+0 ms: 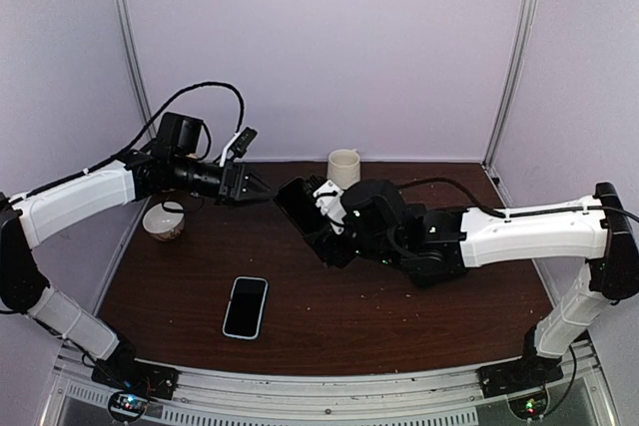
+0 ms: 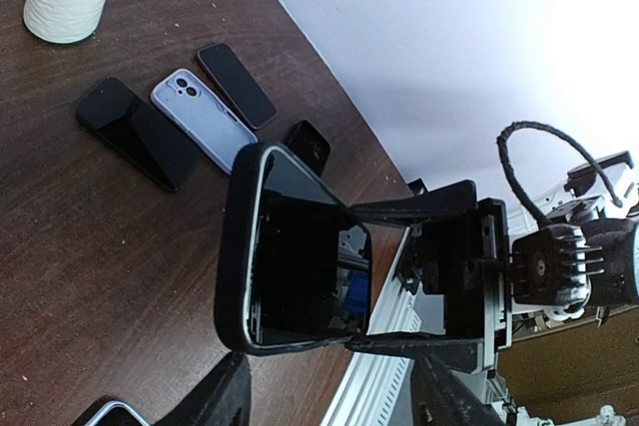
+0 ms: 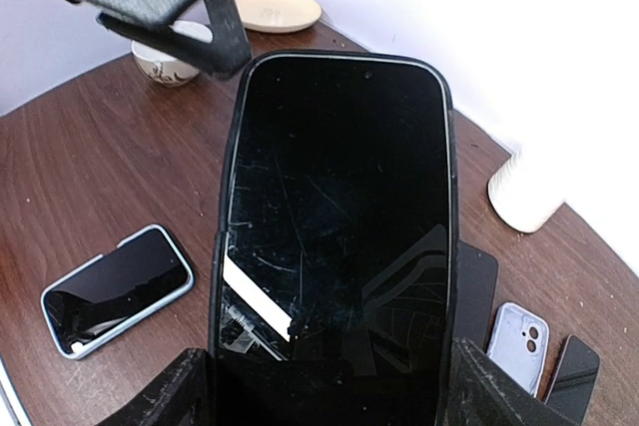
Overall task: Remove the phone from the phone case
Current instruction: Pass from the right arm to the left, then pass from the left arm to the right
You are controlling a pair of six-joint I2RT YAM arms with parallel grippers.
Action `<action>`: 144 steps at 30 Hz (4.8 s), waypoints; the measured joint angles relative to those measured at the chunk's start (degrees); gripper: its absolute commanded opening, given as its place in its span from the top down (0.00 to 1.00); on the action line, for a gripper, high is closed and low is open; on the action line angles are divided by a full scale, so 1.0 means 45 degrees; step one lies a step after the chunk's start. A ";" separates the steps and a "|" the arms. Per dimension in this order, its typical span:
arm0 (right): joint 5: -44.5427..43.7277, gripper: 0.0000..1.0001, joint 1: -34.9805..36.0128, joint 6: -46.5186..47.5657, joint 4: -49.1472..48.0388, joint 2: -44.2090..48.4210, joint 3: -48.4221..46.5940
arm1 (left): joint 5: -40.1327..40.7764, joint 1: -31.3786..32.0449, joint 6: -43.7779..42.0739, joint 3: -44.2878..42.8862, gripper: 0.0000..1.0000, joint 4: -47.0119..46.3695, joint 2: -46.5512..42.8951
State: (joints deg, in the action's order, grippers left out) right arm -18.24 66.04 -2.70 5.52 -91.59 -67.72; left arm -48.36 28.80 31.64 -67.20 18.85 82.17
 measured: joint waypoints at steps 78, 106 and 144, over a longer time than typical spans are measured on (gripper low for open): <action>1.0763 0.62 -0.2254 -0.7111 -0.7776 0.2540 0.2793 | -0.3327 -0.0233 0.3303 0.2438 1.00 -0.8952 -0.2511; 1.1409 0.63 -0.2263 -0.7315 -1.0715 0.1141 0.2171 | -0.1773 -0.0233 0.3521 0.3157 1.00 -0.9326 -0.4017; 1.1812 1.00 -0.2565 -0.8694 -1.4863 -0.0840 0.1603 | -0.0879 -0.0199 0.2667 0.3429 0.61 -0.9015 -0.4813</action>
State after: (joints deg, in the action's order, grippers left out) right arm 34.92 54.50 -41.82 -61.36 -95.37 -60.51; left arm -52.31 27.90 43.64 -51.77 -21.71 60.51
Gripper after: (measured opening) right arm 0.089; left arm 0.154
